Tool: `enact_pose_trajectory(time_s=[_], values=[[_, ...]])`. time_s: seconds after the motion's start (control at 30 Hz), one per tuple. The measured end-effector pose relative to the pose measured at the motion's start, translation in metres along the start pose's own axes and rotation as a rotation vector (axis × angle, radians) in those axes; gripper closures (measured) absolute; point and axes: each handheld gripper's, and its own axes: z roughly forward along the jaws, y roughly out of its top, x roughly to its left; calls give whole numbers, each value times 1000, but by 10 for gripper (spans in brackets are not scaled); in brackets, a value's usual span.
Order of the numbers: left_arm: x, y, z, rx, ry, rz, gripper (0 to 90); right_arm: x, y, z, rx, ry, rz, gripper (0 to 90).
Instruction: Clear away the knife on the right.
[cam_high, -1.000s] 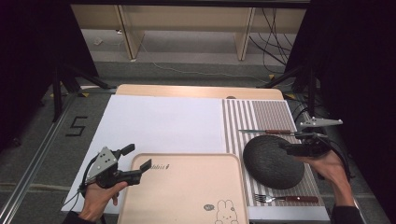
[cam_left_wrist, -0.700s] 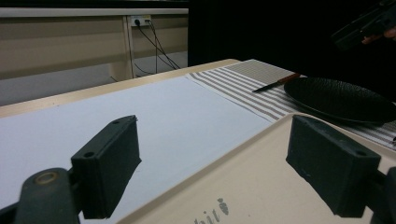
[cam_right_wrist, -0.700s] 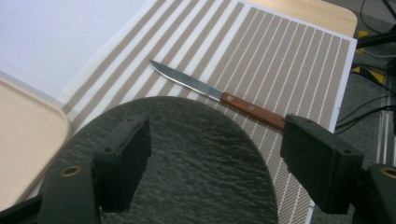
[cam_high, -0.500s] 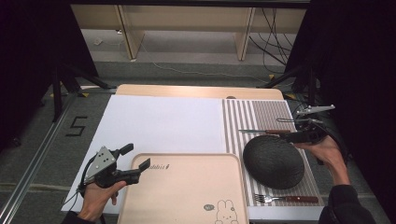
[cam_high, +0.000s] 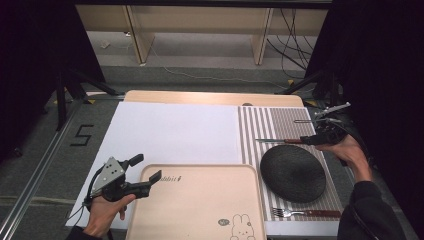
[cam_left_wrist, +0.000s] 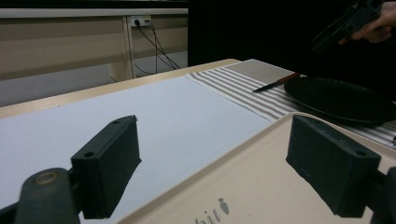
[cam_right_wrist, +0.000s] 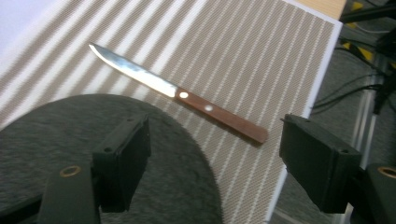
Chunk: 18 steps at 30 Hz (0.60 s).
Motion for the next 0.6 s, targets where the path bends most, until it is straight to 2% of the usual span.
enact_pose_trajectory(time_s=[0.03, 0.07, 0.2, 0.23, 0.27, 0.33, 0.37, 0.4, 0.47, 0.53, 0.6], values=[[0, 0, 0, 0, -2, 0, 163, -1, 1, 1, 26, -11, -3, 257], [0, 0, 0, 1, -1, -1, 163, -3, 2, 4, 27, -16, -18, 258], [-1, 0, 0, 3, -2, 4, 164, -7, 8, 12, 63, -24, -15, 262], [-1, 0, 0, 2, -1, 5, 164, -5, 9, 14, 88, -24, 8, 262], [-1, 0, 0, 2, -1, 4, 164, -6, 11, 16, 105, -33, -1, 264], [-1, 0, 0, 1, -1, 3, 165, -7, 12, 20, 111, -37, -33, 265], [-1, 0, 0, 1, -3, 3, 165, -6, 13, 21, 125, -35, -14, 265], [-1, 0, 0, 1, -4, 5, 165, -8, 15, 23, 114, -35, -36, 269], [-2, 0, 1, 1, -6, 7, 167, -7, 17, 24, 125, -30, -2, 273], [-2, 0, 1, 1, -7, 9, 169, -10, 20, 29, 116, -32, -21, 273], [-2, 0, 1, 3, -6, 15, 171, -10, 22, 31, 140, -26, -8, 275]])
